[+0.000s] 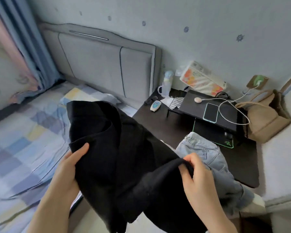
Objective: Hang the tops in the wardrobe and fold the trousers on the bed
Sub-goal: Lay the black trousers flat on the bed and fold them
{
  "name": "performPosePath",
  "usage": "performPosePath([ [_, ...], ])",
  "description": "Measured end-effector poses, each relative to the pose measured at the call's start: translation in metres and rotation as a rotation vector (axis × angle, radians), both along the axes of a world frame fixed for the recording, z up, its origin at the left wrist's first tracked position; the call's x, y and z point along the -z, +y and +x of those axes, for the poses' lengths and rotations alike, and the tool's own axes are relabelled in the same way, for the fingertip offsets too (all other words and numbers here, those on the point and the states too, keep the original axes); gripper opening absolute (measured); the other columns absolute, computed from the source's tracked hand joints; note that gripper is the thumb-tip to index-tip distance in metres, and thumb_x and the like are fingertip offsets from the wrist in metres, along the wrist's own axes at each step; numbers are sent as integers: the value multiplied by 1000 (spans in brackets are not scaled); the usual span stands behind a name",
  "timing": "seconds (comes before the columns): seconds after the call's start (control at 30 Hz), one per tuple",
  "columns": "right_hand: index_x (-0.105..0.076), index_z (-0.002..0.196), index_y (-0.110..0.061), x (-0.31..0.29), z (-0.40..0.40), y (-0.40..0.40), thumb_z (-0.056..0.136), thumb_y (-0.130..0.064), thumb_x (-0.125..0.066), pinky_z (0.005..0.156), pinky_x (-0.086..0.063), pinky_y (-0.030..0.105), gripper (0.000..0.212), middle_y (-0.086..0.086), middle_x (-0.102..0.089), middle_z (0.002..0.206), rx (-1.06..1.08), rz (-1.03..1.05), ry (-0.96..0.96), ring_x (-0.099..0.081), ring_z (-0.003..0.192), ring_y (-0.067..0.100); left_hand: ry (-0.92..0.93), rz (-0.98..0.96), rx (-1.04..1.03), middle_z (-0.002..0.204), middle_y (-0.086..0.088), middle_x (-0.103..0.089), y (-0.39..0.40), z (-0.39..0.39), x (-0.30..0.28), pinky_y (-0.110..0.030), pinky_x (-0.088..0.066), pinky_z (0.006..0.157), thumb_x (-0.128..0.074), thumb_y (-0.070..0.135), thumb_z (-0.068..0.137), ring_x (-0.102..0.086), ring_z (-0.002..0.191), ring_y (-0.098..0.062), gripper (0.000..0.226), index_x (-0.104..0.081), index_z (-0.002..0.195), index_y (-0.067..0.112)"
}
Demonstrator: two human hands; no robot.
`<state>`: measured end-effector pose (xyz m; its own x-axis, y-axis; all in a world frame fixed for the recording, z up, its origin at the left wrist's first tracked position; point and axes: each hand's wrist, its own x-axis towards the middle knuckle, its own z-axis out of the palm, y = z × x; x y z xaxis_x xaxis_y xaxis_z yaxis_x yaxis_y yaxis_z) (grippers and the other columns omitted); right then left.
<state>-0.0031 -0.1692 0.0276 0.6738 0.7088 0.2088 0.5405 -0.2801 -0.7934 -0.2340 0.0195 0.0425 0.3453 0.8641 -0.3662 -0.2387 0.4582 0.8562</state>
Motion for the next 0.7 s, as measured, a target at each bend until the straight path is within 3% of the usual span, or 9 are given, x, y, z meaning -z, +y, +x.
performPosePath([
  [0.17,-50,81,-28,-8,-48,57,91,-22,-46,61,-45,22,12,-10,-62,67,-101,-70,19,-57,67,6,32,-17,-155,114,-7,-73,11,-82,11,-40,-51,84,-77,40,70,-71,102,-23,42,-76,107,21],
  [0.23,-57,91,-32,-13,-72,86,87,-5,-47,68,-46,21,29,-9,-62,76,-152,-35,-85,-55,72,9,28,-24,-216,114,-7,-72,18,-116,15,-40,-49,86,-75,39,72,-71,103,-23,39,-76,105,18],
  [0.3,-68,105,-23,-16,-96,118,76,17,-45,73,-41,14,54,-5,-61,91,-257,-15,-191,-54,81,10,16,-32,-256,116,-7,-72,26,-147,18,-40,-48,88,-73,36,75,-70,104,-22,34,-77,103,17],
  [0.37,-71,109,-18,-17,-132,161,71,25,-43,74,-42,15,63,-3,-51,95,-489,-65,-262,-54,82,14,8,-35,-294,117,-6,-72,38,-189,23,-40,-48,89,-71,33,77,-69,106,-22,31,-77,104,19],
  [0.47,-69,113,-18,-18,-181,215,76,14,-42,78,-44,20,56,-2,-40,98,-797,-144,-336,-49,82,14,16,-66,-339,120,-5,-70,57,-248,36,-41,-48,90,-70,33,79,-68,110,-23,38,-72,114,17],
  [0.6,-54,124,-30,-12,-224,274,75,-10,-54,94,-36,25,53,0,-30,107,-988,-279,-530,-40,96,17,8,-112,-416,118,-5,-71,83,-314,50,-40,-49,87,-68,32,82,-69,106,-23,42,-67,120,15],
  [0.7,-59,113,-34,-8,-253,314,78,-17,-66,94,-32,28,39,0,-30,102,-1092,-366,-685,-35,97,18,43,-103,-475,115,-4,-72,95,-356,55,-38,-49,86,-66,30,81,-70,103,-21,36,-70,114,15],
])
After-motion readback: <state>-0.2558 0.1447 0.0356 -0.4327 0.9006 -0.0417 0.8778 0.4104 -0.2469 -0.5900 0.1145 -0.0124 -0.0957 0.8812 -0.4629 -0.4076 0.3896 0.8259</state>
